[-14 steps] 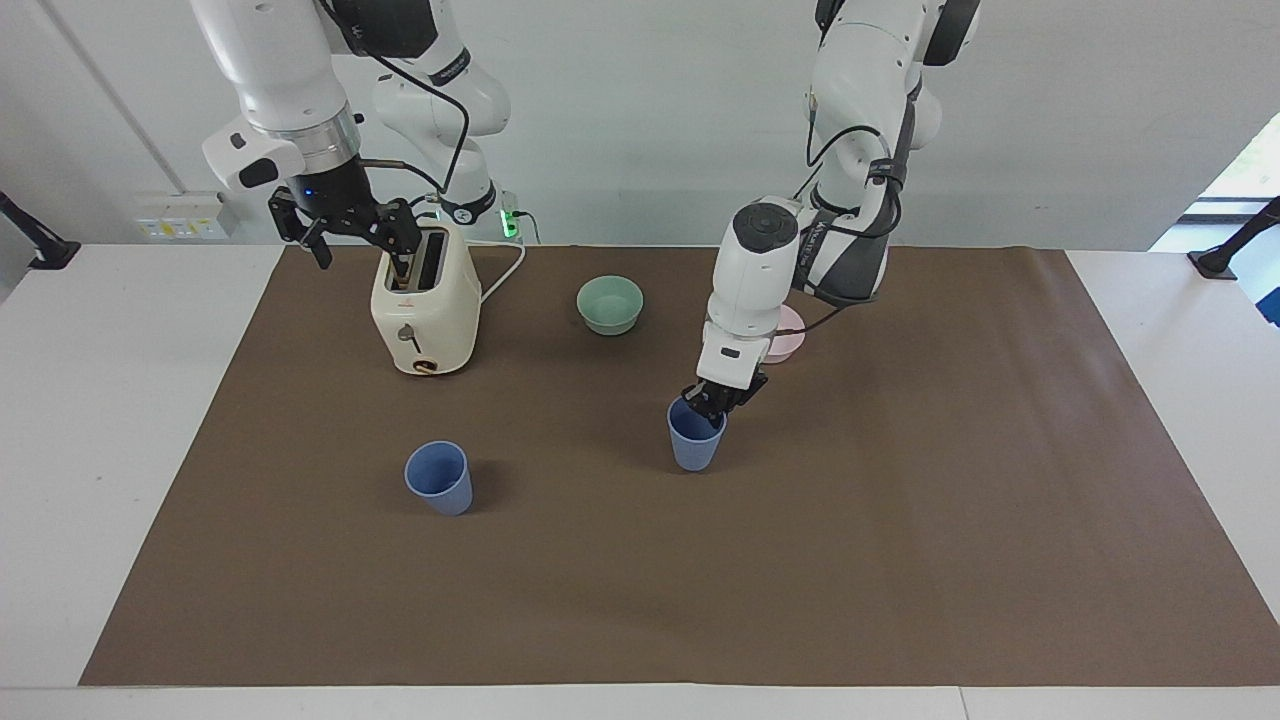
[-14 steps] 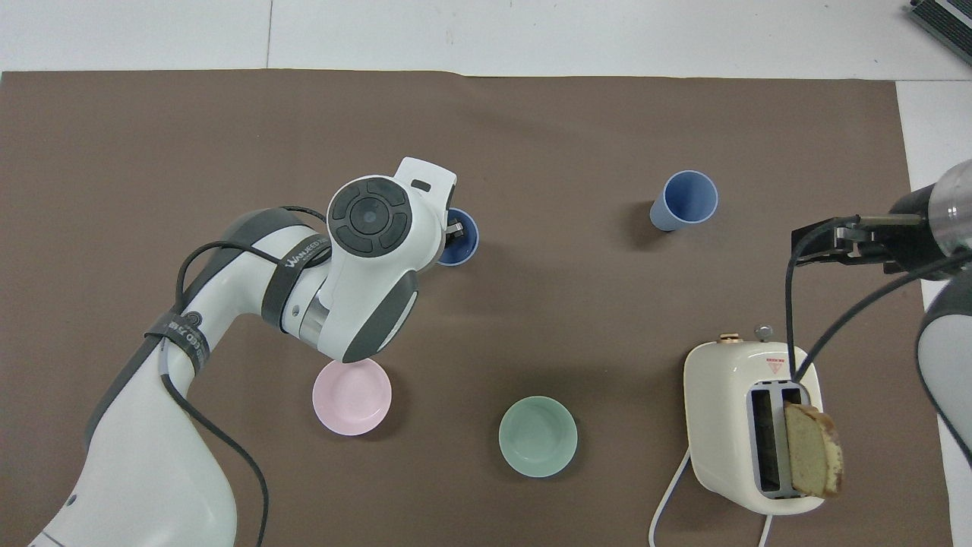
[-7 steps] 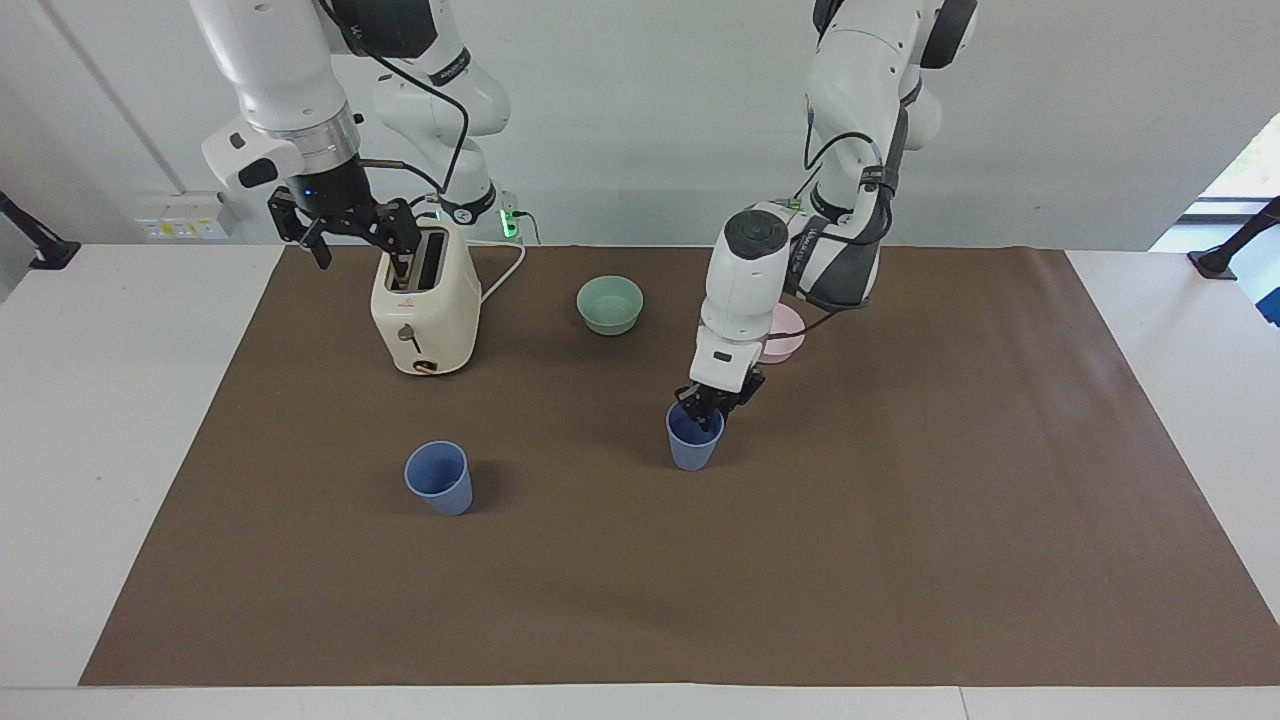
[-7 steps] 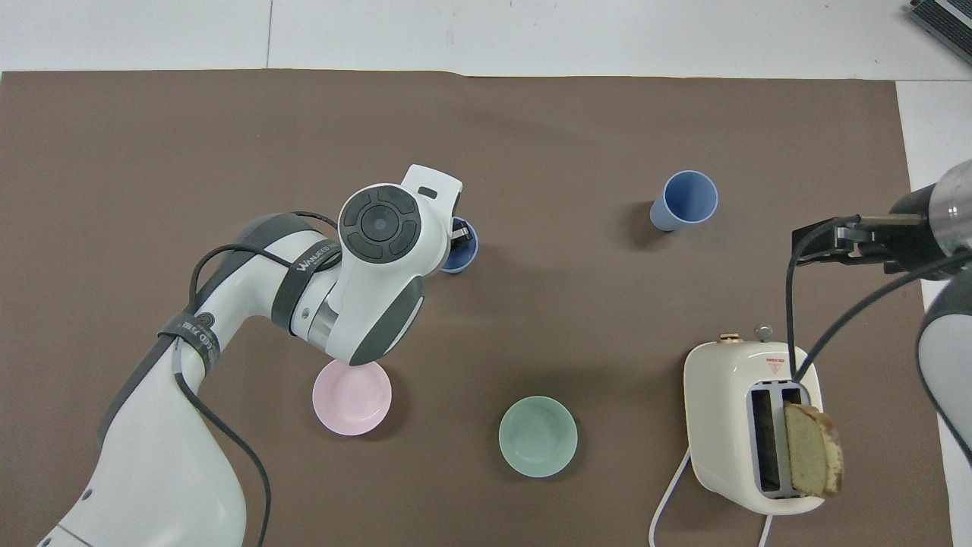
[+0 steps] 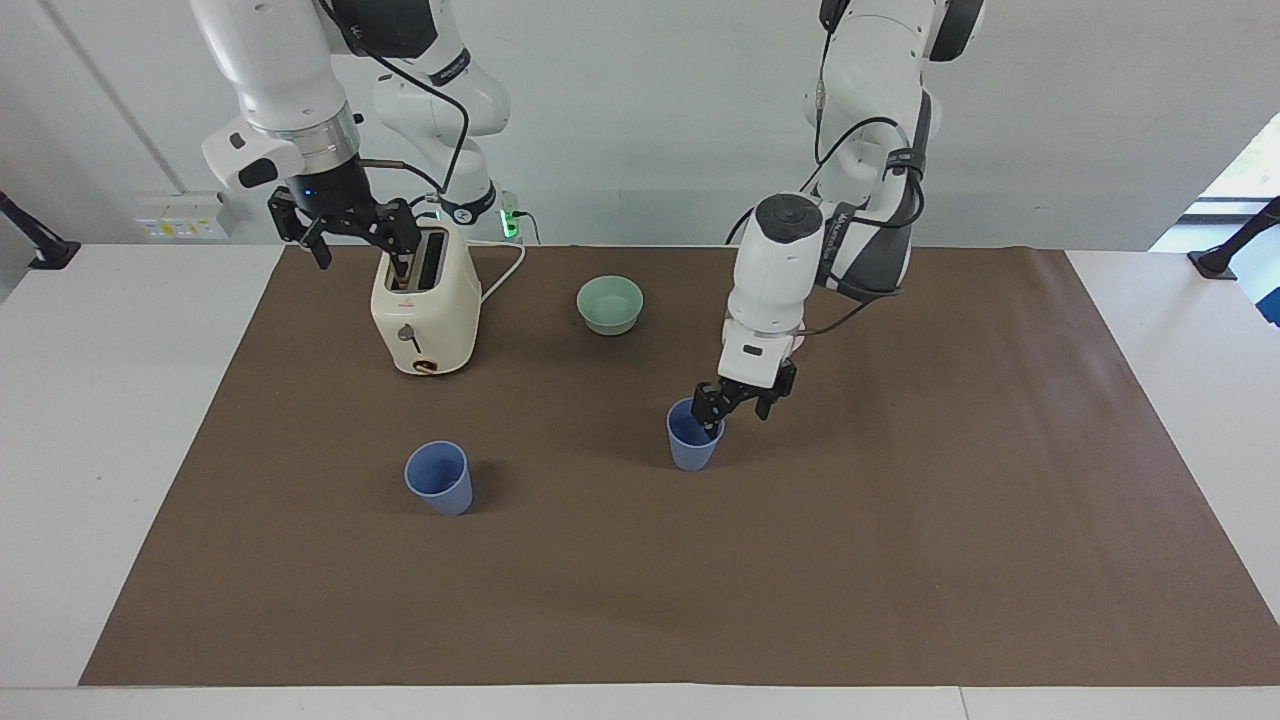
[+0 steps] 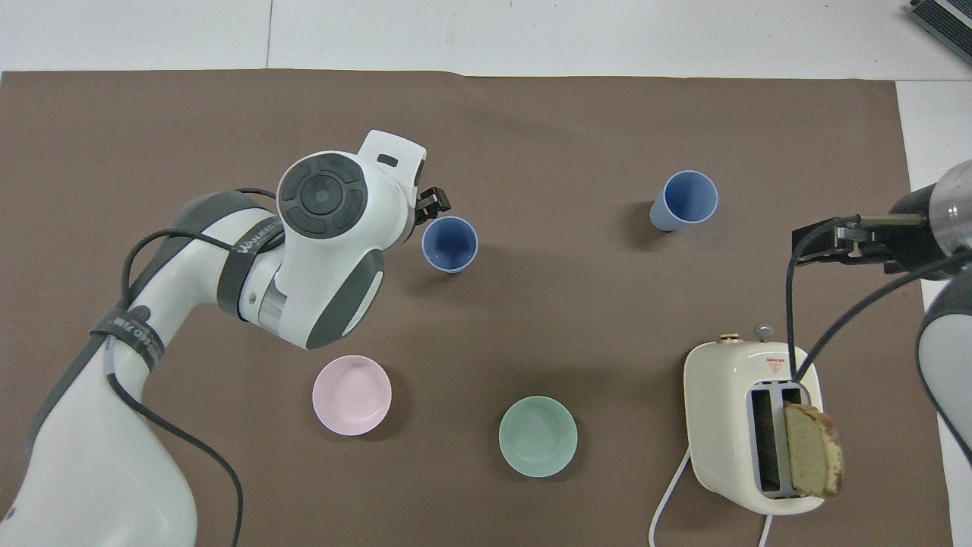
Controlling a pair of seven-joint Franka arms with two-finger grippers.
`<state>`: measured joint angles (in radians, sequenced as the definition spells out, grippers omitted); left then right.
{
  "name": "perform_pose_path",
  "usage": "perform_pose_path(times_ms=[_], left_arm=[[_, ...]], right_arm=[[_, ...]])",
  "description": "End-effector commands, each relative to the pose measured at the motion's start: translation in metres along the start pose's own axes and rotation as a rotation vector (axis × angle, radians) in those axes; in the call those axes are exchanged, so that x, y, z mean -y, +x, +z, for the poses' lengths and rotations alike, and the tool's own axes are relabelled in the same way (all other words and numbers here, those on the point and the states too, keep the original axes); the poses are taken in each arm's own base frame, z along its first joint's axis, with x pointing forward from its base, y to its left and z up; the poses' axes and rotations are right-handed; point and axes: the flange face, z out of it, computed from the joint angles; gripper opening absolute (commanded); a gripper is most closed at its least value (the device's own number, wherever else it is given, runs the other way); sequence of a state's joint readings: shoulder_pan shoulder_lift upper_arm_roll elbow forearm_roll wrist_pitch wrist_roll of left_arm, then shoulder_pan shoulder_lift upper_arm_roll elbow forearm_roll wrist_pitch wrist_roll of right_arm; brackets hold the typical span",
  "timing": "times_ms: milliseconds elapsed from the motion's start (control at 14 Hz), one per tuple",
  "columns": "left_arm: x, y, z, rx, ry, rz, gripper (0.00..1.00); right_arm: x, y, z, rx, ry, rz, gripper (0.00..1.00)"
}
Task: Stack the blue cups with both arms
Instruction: 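Withdraw the left gripper while the right gripper reaches the other cup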
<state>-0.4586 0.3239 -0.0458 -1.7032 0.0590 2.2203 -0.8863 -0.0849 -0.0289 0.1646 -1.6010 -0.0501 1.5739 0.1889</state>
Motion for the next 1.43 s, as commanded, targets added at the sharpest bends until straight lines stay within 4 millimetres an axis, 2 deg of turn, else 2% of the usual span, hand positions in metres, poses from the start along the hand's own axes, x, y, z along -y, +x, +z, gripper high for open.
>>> perform_pose_path(times_ms=[0, 500, 714, 786, 857, 1071, 1357], left_arm=[[0.045, 0.028, -0.034, -0.001, 0.047, 0.065, 1.00], [0.152, 0.081, -0.090, 0.067, 0.069, 0.177, 1.00], [0.190, 0.095, -0.102, 0.098, 0.082, 0.242, 1.00], [0.204, 0.099, -0.107, 0.112, 0.087, 0.283, 1.00], [0.218, 0.103, -0.111, 0.137, 0.094, 0.327, 1.00], [0.246, 0.106, -0.130, 0.176, 0.094, 0.491, 1.00], [0.261, 0.106, -0.169, 0.160, 0.094, 0.495, 1.00]], right_arm=[[-0.004, -0.002, -0.002, -0.010, -0.001, -0.022, 1.00], [-0.003, 0.002, -0.003, -0.039, 0.005, -0.022, 1.00], [-0.005, 0.007, -0.001, -0.040, -0.011, -0.022, 1.00], [-0.005, 0.013, 0.005, -0.032, -0.013, -0.023, 1.00], [-0.006, 0.023, 0.010, -0.027, -0.011, -0.022, 1.00], [-0.006, 0.066, 0.040, -0.035, -0.002, -0.033, 1.00], [0.000, 0.115, 0.097, -0.059, 0.017, -0.041, 1.00]])
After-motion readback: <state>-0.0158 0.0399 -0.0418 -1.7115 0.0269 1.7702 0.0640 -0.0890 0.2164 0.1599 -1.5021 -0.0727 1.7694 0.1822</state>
